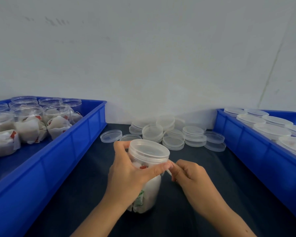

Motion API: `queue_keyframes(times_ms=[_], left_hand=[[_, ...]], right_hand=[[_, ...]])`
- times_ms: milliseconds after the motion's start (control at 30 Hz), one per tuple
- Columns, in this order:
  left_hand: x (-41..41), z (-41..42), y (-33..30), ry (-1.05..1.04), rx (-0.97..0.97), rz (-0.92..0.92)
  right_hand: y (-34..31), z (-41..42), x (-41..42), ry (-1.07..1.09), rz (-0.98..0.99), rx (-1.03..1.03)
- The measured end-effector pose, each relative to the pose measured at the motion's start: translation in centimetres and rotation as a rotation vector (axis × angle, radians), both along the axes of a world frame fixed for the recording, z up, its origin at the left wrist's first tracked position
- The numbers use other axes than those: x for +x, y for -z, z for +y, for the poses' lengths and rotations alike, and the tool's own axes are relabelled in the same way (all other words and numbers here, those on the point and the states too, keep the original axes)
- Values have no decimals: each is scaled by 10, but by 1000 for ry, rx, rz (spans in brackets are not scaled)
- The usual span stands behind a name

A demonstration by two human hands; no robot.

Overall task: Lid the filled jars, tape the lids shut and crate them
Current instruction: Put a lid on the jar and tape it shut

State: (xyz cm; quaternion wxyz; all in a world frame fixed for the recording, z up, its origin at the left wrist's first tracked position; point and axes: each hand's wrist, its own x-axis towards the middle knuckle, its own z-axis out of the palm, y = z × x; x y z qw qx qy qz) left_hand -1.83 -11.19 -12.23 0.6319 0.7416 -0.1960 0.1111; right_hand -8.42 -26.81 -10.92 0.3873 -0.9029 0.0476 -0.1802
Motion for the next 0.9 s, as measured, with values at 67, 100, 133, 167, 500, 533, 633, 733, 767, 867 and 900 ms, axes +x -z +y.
queue_keyframes(times_ms=[67,100,133,167,500,533,633,733,767,867,900], left_hand=[[3,0,1,21,-47,-22],[4,0,1,43,-66,-28],[5,1,1,70,-76,-33],[5,1,1,93,-80,-39],[-1,-3,-2,16,118,-52],[1,-3,-2,-6,132,-45],[5,-4,0,-55,133,-33],[8,-3,2,-53,115,-17],[9,-3,2,-45,110,-7],[10,-1,2,-23,113,27],[10,0,2,-15,120,36]], right_hand=[[1,0,0,6,-3,-3],[2,0,0,6,-2,-4],[2,0,1,7,0,-10],[2,0,1,7,0,-21],[-1,0,-5,8,43,-200],[-1,0,-6,11,46,-226],[-3,1,-6,-2,69,-216],[-7,-5,-6,-52,153,-123],[-9,-9,-6,-80,176,-104],[-14,-19,-7,-155,193,-52],[-15,-22,-7,-155,190,-55]])
